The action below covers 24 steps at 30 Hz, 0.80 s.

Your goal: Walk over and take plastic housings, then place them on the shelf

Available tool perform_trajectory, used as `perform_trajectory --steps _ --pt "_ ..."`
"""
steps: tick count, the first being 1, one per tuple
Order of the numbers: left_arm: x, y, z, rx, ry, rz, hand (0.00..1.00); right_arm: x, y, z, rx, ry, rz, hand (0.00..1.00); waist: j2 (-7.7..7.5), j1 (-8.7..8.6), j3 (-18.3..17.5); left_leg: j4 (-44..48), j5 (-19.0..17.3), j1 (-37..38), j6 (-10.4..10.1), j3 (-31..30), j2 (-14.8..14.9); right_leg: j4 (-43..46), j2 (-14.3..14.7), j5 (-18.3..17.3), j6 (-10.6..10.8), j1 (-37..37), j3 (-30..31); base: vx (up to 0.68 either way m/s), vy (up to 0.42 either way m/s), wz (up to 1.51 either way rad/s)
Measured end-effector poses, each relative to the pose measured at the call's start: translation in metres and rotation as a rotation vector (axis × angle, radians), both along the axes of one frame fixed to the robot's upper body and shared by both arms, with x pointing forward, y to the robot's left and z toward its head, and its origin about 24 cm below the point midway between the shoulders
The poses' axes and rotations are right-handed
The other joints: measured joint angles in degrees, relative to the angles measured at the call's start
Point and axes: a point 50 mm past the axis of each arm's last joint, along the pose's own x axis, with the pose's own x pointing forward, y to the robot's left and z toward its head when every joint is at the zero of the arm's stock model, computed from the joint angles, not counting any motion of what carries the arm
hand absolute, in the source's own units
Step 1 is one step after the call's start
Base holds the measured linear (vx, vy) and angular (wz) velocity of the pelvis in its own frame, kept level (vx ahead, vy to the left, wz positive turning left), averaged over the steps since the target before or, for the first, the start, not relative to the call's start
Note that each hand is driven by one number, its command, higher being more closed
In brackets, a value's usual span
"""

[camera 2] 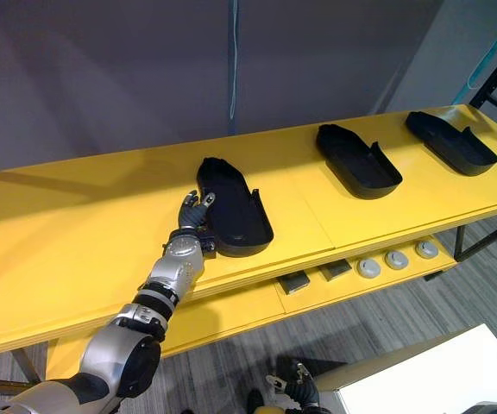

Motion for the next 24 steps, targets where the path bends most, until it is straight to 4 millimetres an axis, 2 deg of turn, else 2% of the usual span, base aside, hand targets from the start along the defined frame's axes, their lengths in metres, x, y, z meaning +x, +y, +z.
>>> perform_trajectory --steps 6,10,12,14,19,21,22,23,24 --pt "0.001 0.004 0.001 -0.010 -0.006 0.017 0.00 0.001 0.001 -0.001 0.002 0.004 0.003 0.00 0.33 -0.08 0.22 0.00 0.03 1.10 0.00 -0.61 0.07 -1.09 0.08 0.06 -0.06 1.88 -0.73 0.00 0.001 0.06" --pt "0.001 0.000 0.019 -0.001 -0.091 0.027 0.00 0.002 0.001 -0.001 0.001 0.003 0.005 0.00 0.50 -0.09 0.48 0.00 0.03 0.68 0.01 -1.51 0.11 -1.14 0.02 0.05 -0.06 1.86 -1.36 -0.02 0.003 0.09" --pt "-0.001 0.000 0.035 -0.017 -0.168 0.043 0.00 0.003 0.000 -0.001 0.000 0.002 0.007 0.00 0.58 0.12 0.68 0.01 0.04 0.71 0.02 -1.54 0.10 -1.13 0.02 0.05 -0.06 1.90 -1.36 0.00 0.000 0.00" --pt "-0.009 0.000 0.054 -0.025 -0.282 0.061 0.00 0.003 0.001 -0.001 -0.008 0.003 0.018 0.00 0.60 0.25 0.68 0.02 0.04 0.79 0.03 -1.57 0.13 -1.13 0.04 0.04 -0.06 1.99 -1.38 0.00 0.000 0.00" --pt "-0.030 0.004 0.074 -0.010 -0.446 0.088 0.00 0.002 0.000 -0.001 -0.014 0.006 0.020 0.00 0.68 0.70 0.74 0.02 0.03 1.28 0.03 -1.62 0.13 -1.15 0.03 0.04 -0.06 2.51 -1.40 0.00 0.000 0.00" --pt "-0.040 0.002 0.080 0.017 -0.512 0.046 0.00 0.001 0.000 -0.001 -0.016 0.011 0.022 0.00 0.76 1.15 0.81 0.01 0.00 1.77 0.03 -1.66 0.13 -1.17 0.03 0.02 -0.06 3.06 -1.42 0.00 0.000 0.00" --pt "-0.043 -0.001 0.082 0.028 -0.536 0.020 1.00 0.001 -0.001 -0.002 -0.017 0.013 0.023 0.00 0.78 1.37 0.81 0.01 -0.01 1.77 0.03 -1.72 0.12 -1.17 0.02 0.02 -0.06 3.08 -1.43 -0.04 0.008 0.01" --pt "-0.048 -0.006 0.086 0.037 -0.573 -0.025 1.00 0.000 -0.001 -0.002 -0.017 0.017 0.025 0.00 0.80 1.78 0.82 0.00 -0.02 1.75 0.03 -1.77 0.12 -1.17 0.03 0.02 -0.06 3.07 -1.43 -0.05 0.009 0.04" --pt "-0.060 -0.019 0.088 0.058 -0.633 -0.134 1.00 -0.001 -0.002 -0.003 -0.013 0.025 0.024 0.00 0.81 2.31 0.81 -0.01 -0.03 1.75 0.03 -2.02 0.12 -1.17 0.02 0.02 -0.06 3.16 -1.53 -0.05 0.010 0.04"
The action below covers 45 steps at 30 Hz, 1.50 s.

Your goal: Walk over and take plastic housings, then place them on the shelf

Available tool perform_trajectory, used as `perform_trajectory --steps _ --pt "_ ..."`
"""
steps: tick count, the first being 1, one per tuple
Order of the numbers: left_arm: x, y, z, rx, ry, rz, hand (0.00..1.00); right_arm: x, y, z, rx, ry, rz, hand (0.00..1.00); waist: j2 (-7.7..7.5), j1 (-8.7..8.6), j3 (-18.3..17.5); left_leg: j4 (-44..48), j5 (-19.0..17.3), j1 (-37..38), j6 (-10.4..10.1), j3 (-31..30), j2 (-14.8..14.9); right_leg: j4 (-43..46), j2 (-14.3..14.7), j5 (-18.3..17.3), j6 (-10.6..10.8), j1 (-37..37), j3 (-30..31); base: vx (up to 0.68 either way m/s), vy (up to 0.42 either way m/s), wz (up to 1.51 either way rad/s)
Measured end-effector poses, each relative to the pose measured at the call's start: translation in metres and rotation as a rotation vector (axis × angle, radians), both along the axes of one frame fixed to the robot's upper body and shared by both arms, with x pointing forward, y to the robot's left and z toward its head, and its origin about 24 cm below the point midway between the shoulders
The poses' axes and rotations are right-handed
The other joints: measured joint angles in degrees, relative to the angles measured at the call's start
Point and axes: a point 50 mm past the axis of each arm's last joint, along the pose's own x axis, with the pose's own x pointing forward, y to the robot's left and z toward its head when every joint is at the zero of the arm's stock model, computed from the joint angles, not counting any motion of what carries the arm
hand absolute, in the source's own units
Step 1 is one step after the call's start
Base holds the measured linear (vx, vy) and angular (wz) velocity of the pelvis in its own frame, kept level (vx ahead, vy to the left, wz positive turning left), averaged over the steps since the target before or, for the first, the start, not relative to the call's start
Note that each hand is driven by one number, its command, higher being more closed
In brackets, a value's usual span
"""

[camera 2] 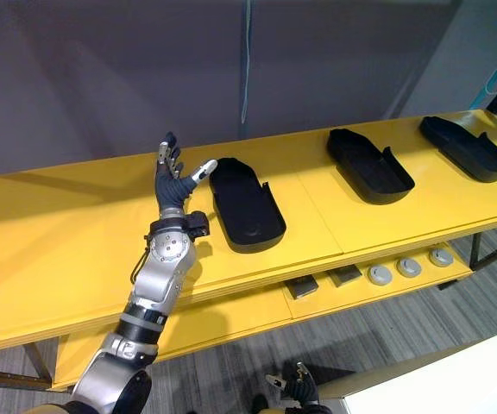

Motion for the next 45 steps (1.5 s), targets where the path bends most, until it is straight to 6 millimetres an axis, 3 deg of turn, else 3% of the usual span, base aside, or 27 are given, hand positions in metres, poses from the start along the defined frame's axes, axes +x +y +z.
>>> perform_trajectory --steps 7,15,22,25,32,38,45 --pt "-0.030 -0.037 -0.027 0.183 -0.007 -0.353 1.00 0.004 -0.001 -0.002 0.006 0.007 0.015 0.00 0.30 -0.39 0.03 -0.02 0.01 -0.01 0.02 0.00 -0.06 -0.59 0.10 0.06 0.03 0.19 0.02 -0.01 0.001 0.01" --pt "-0.026 -0.029 -0.065 0.334 0.117 -0.438 1.00 0.007 -0.003 -0.005 0.001 0.029 0.032 0.00 0.87 -0.85 -0.03 -0.02 0.01 -0.03 0.02 0.03 -0.09 -4.64 0.84 2.02 -0.27 1.99 -0.14 0.00 0.000 0.00" --pt "-0.016 -0.025 -0.100 0.460 0.257 -0.408 1.00 0.014 -0.002 -0.005 -0.002 0.025 0.053 0.00 0.84 -2.47 0.63 -0.12 0.01 -0.17 0.01 0.39 -0.11 -5.92 0.89 2.95 -0.21 2.22 0.10 -0.05 0.003 -0.02" --pt "-0.010 -0.026 -0.106 0.529 0.279 -0.398 1.00 0.019 -0.002 -0.003 -0.004 0.015 0.058 0.00 0.83 -2.98 1.79 -0.19 0.09 -0.92 0.09 0.48 -0.11 -6.17 0.82 3.25 -0.20 1.60 0.14 -0.06 0.006 -0.02" --pt "0.003 -0.037 -0.095 0.572 0.250 -0.355 1.00 0.025 -0.002 -0.001 -0.006 -0.004 0.060 0.00 0.77 -3.39 3.49 -0.02 0.09 -1.79 0.09 0.88 0.12 -6.15 0.85 3.29 -0.20 0.65 0.22 -0.01 -0.001 -0.01" --pt "0.023 -0.014 -0.079 0.541 0.246 -0.177 1.00 0.030 -0.002 0.003 -0.013 -0.026 0.057 0.00 0.74 -3.44 4.77 -0.02 -0.09 -1.82 -0.17 2.20 0.64 -5.89 1.19 3.29 -0.21 0.04 1.14 -0.03 -0.007 -0.09" --pt "0.030 -0.003 -0.073 0.512 0.249 -0.097 1.00 0.028 -0.002 0.003 -0.014 -0.030 0.049 0.00 0.72 -3.42 4.94 -0.01 -0.21 -1.89 -0.35 2.57 0.79 -5.75 1.30 3.29 -0.20 -0.31 1.60 -0.01 -0.003 -0.04"
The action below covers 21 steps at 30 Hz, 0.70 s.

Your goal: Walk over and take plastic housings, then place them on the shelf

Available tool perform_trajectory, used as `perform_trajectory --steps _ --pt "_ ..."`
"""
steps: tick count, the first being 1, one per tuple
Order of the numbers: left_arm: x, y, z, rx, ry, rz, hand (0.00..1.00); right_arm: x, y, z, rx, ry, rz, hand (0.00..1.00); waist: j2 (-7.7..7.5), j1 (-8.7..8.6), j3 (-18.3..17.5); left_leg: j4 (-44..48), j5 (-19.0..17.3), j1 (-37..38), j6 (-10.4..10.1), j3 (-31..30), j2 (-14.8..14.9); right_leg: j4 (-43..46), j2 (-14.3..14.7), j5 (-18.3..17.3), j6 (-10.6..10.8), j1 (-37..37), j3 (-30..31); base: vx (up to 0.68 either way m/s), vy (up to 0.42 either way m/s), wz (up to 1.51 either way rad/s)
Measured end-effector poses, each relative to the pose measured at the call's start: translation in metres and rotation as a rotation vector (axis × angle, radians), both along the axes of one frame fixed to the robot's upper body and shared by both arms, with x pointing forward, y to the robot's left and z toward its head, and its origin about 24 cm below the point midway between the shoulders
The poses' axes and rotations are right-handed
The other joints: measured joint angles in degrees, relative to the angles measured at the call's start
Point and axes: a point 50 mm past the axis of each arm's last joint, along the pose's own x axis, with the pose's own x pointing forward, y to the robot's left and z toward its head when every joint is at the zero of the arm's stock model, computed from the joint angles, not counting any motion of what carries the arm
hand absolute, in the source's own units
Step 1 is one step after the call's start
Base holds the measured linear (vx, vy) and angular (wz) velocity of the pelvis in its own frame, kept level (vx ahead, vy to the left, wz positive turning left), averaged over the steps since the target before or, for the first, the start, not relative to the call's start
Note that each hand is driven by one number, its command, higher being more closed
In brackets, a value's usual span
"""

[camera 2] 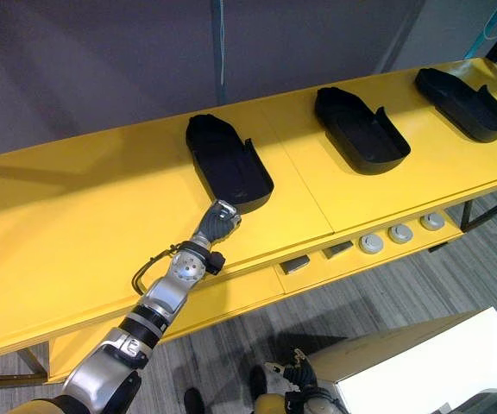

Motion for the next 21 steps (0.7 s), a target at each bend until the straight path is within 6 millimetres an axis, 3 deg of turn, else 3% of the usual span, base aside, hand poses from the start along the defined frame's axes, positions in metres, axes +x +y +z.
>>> perform_trajectory --steps 10,13,16,18,21 --pt "0.002 0.005 0.003 -0.004 -0.011 0.027 1.00 -0.001 0.000 0.000 0.000 0.000 -0.006 0.00 0.00 0.04 -0.01 0.01 0.01 0.08 0.01 -0.15 -0.02 0.18 -0.03 0.00 0.00 0.03 -0.02 -0.03 0.000 0.00" --pt "-0.007 -0.007 0.027 -0.076 -0.101 -0.031 1.00 -0.002 -0.001 0.000 0.000 0.002 -0.011 0.00 0.00 0.37 0.00 0.01 0.01 0.00 0.02 -0.39 -0.07 0.19 -0.09 -0.01 0.01 0.04 0.00 -0.02 0.003 0.03" --pt "-0.025 -0.016 0.070 -0.213 -0.279 -0.105 1.00 -0.003 -0.002 -0.001 -0.001 0.004 -0.016 0.00 0.04 0.73 -0.02 0.02 0.01 0.14 0.02 -0.51 -0.14 0.18 -0.15 -0.03 0.01 0.26 -0.01 0.00 0.000 0.00" --pt "-0.038 -0.014 0.091 -0.292 -0.380 -0.133 1.00 -0.003 -0.002 -0.001 -0.001 0.007 -0.018 0.00 0.08 1.13 -0.05 0.02 0.00 0.52 0.03 -0.57 -0.14 0.17 -0.14 -0.06 0.02 0.64 -0.02 0.00 0.000 0.00" --pt "-0.064 0.009 0.114 -0.401 -0.538 -0.105 1.00 -0.005 -0.003 -0.002 0.000 0.012 -0.021 0.00 0.41 1.72 -0.27 0.02 -0.03 1.06 0.05 -1.19 -0.12 0.17 -0.12 -0.25 0.10 1.35 -0.42 -0.03 -0.005 0.09"
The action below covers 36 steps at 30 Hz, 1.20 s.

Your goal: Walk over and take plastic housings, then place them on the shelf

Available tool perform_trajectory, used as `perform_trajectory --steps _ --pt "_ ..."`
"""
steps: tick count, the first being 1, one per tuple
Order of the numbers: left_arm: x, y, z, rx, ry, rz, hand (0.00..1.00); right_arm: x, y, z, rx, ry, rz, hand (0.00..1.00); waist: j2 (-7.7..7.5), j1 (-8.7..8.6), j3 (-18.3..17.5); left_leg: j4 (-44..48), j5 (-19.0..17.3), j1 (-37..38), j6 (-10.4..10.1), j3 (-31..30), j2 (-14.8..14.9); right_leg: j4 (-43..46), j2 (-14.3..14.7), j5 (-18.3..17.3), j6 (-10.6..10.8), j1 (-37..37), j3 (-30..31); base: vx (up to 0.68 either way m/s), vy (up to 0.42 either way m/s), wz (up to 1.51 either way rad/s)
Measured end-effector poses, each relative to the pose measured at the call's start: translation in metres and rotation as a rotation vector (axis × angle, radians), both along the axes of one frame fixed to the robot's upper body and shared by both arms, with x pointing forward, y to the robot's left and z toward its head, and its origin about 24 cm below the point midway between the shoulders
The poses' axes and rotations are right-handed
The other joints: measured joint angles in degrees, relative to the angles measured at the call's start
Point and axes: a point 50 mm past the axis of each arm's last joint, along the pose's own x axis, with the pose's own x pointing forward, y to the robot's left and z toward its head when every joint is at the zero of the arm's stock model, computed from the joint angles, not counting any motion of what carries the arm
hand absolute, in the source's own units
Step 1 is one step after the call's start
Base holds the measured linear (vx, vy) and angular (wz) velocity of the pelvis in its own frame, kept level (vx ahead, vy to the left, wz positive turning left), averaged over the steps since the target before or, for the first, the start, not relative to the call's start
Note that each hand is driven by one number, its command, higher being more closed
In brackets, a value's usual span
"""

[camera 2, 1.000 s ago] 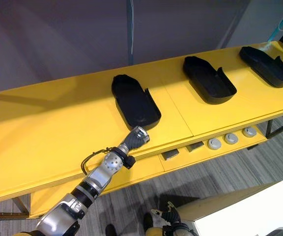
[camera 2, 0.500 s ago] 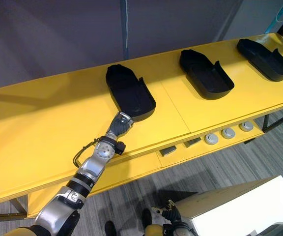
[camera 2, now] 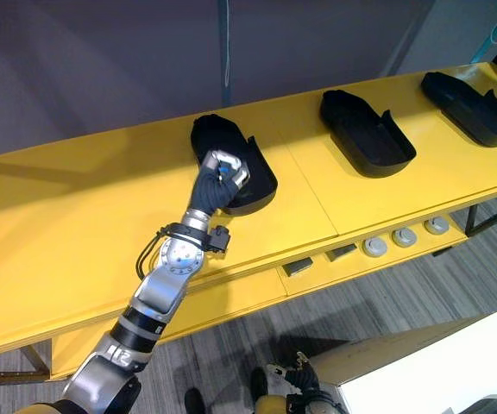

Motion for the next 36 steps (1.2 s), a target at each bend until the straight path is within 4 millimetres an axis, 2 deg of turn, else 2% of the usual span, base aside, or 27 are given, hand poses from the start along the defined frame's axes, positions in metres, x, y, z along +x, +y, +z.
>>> perform_trajectory --steps 2,3,5,7,8,9,11,14,15,17,18,20,21,23,24,25,26,28,29,30,31,36 --pt "-0.016 0.033 0.005 -0.084 -0.070 0.103 1.00 -0.001 -0.002 -0.001 -0.003 0.004 -0.001 0.00 0.26 0.40 -0.16 0.00 0.01 0.11 0.01 -0.83 0.00 0.00 -0.04 -0.12 0.05 0.51 -0.79 -0.05 -0.008 0.18" --pt "-0.026 0.062 0.000 -0.128 -0.080 0.220 1.00 -0.003 -0.003 -0.002 -0.004 0.012 0.002 0.00 0.42 1.20 -0.30 0.00 0.02 0.67 0.01 -1.23 0.01 0.02 -0.02 -0.33 0.07 1.17 -1.08 -0.03 -0.008 0.16" --pt "-0.035 0.085 -0.006 -0.158 -0.073 0.321 1.00 -0.006 -0.005 -0.003 -0.005 0.024 0.001 0.00 0.62 1.99 -0.70 0.00 -0.01 0.86 -0.01 -1.56 0.01 0.02 -0.04 -0.54 0.02 1.54 -1.36 -0.03 -0.006 0.14" --pt "-0.059 0.128 -0.025 -0.207 -0.042 0.534 1.00 -0.011 -0.006 -0.006 -0.009 0.046 0.000 0.00 0.74 3.43 -1.64 -0.01 0.01 0.77 0.01 -2.68 -0.10 0.60 -0.18 -1.18 -0.09 1.72 -2.61 0.00 -0.008 0.25" --pt "-0.066 0.138 -0.029 -0.215 -0.031 0.589 1.00 -0.013 -0.007 -0.007 -0.009 0.049 -0.002 0.00 0.73 3.89 -1.76 0.00 0.02 0.81 0.01 -3.02 -0.10 1.08 -0.23 -1.56 0.05 1.68 -2.89 0.02 -0.009 0.34" --pt "-0.089 0.161 -0.045 -0.241 0.018 0.718 1.00 -0.020 -0.008 -0.009 -0.009 0.065 -0.014 0.00 0.66 5.38 -2.72 0.00 0.02 0.76 0.02 -4.01 -0.21 1.88 -0.53 -2.41 0.02 1.73 -3.94 0.02 -0.004 0.31" --pt "-0.104 0.173 -0.057 -0.263 0.061 0.793 1.00 -0.023 -0.009 -0.010 -0.012 0.075 -0.014 0.00 0.64 6.28 -3.44 0.00 0.02 0.79 0.03 -4.72 -0.37 2.21 -0.76 -2.90 0.15 1.94 -4.53 0.03 0.005 0.27" --pt "-0.140 0.194 -0.090 -0.299 0.225 0.956 1.00 -0.031 -0.007 -0.012 -0.008 0.091 -0.017 0.00 0.22 8.20 -4.87 -0.01 -0.09 0.89 0.15 -6.47 -0.68 3.00 -1.34 -3.93 0.42 2.77 -6.33 0.02 0.013 0.31" --pt "-0.145 0.196 -0.097 -0.292 0.262 0.974 1.00 -0.031 -0.006 -0.012 -0.009 0.093 -0.015 0.00 0.10 8.35 -5.14 -0.01 -0.14 0.87 0.19 -6.78 -0.71 3.02 -1.44 -4.07 0.45 2.93 -6.82 0.00 0.009 0.28" --pt "-0.160 0.202 -0.132 -0.285 0.451 1.046 1.00 -0.033 -0.001 -0.012 -0.004 0.091 -0.002 0.00 -0.17 9.44 -6.39 -0.02 -0.28 1.03 0.30 -7.22 -0.83 3.57 -1.76 -4.68 0.63 3.25 -7.64 -0.01 0.010 0.19" --pt "-0.163 0.203 -0.143 -0.283 0.511 1.061 1.00 -0.032 0.001 -0.012 -0.002 0.089 0.001 0.00 -0.24 9.53 -6.73 -0.02 -0.30 1.06 0.31 -7.33 -0.85 3.71 -1.81 -4.81 0.67 3.27 -7.75 -0.01 0.011 0.09" --pt "-0.177 0.208 -0.192 -0.297 0.770 1.094 1.00 -0.026 0.011 -0.008 0.019 0.052 0.011 0.00 -0.68 9.49 -7.70 -0.01 -0.33 1.07 0.30 -7.95 -0.88 3.86 -1.98 -5.01 0.69 3.53 -8.74 -0.01 0.002 0.13" --pt "-0.180 0.207 -0.205 -0.298 0.837 1.092 1.00 -0.025 0.014 -0.007 0.026 0.046 0.015 0.00 -0.83 9.51 -7.91 0.02 -0.35 1.03 0.28 -7.98 -0.86 3.86 -1.97 -5.03 0.67 3.53 -8.82 -0.01 -0.001 0.07" --pt "-0.196 0.201 -0.251 -0.333 1.086 1.074 1.00 -0.021 0.025 -0.005 0.048 0.029 0.041 0.00 -1.53 9.53 -8.40 0.50 -0.75 0.95 0.02 -7.91 -0.84 3.93 -1.99 -5.06 0.62 3.64 -8.83 0.00 0.000 0.00" --pt "-0.200 0.198 -0.261 -0.336 1.148 1.060 1.00 -0.020 0.027 -0.005 0.052 0.030 0.039 0.00 -1.69 9.52 -8.52 0.61 -0.62 0.97 0.23 -7.90 -0.84 3.93 -2.01 -5.06 0.62 3.72 -8.84 0.00 0.000 0.00" --pt "-0.210 0.190 -0.283 -0.343 1.273 1.029 1.00 -0.020 0.029 -0.005 0.057 0.030 0.035 0.00 -1.91 9.49 -8.95 0.65 -0.62 0.98 0.22 -7.83 -0.86 3.92 -2.05 -5.08 0.64 3.73 -8.81 0.00 0.000 0.00" --pt "-0.218 0.181 -0.301 -0.342 1.387 0.986 0.00 -0.020 0.031 -0.005 0.062 0.031 0.033 0.00 -2.02 9.50 -9.21 0.66 -0.62 1.01 0.21 -7.77 -0.88 3.92 -2.08 -5.09 0.65 3.76 -8.80 0.00 0.000 0.00" --pt "-0.227 0.168 -0.322 -0.335 1.523 0.917 0.00 -0.021 0.033 -0.005 0.066 0.034 0.024 0.00 -2.00 9.49 -9.50 0.65 -0.65 1.03 0.17 -7.67 -0.89 3.93 -2.11 -5.10 0.66 3.76 -8.77 0.00 0.000 0.00" --pt "-0.227 0.167 -0.324 -0.335 1.532 0.910 0.00 -0.021 0.033 -0.005 0.066 0.034 0.023 0.00 -1.99 9.49 -9.51 0.65 -0.66 1.04 0.17 -7.66 -0.88 3.93 -2.11 -5.10 0.66 3.76 -8.76 -0.01 0.007 -0.06" --pt "-0.230 0.155 -0.336 -0.326 1.618 0.838 0.00 -0.022 0.034 -0.005 0.068 0.037 0.014 0.00 -1.88 9.48 -9.57 0.64 -0.80 1.18 -0.04 -7.26 -0.83 4.03 -2.08 -5.11 0.65 3.72 -8.60 -0.02 0.005 -0.09" --pt "-0.230 0.150 -0.340 -0.319 1.643 0.802 0.00 -0.022 0.034 -0.006 0.066 0.039 0.010 0.00 -1.77 9.48 -9.61 0.63 -0.89 1.21 -0.16 -7.03 -0.80 4.10 -2.06 -5.11 0.65 3.62 -8.40 -0.03 0.009 -0.14" --pt "-0.208 0.141 -0.348 -0.259 1.662 0.678 0.00 -0.028 0.025 -0.008 0.045 0.057 -0.036 0.00 -1.37 9.24 -9.79 0.06 -1.10 1.23 -0.36 -5.89 -0.69 4.42 -1.79 -5.13 0.62 2.74 -6.95 -0.02 0.006 -0.13"
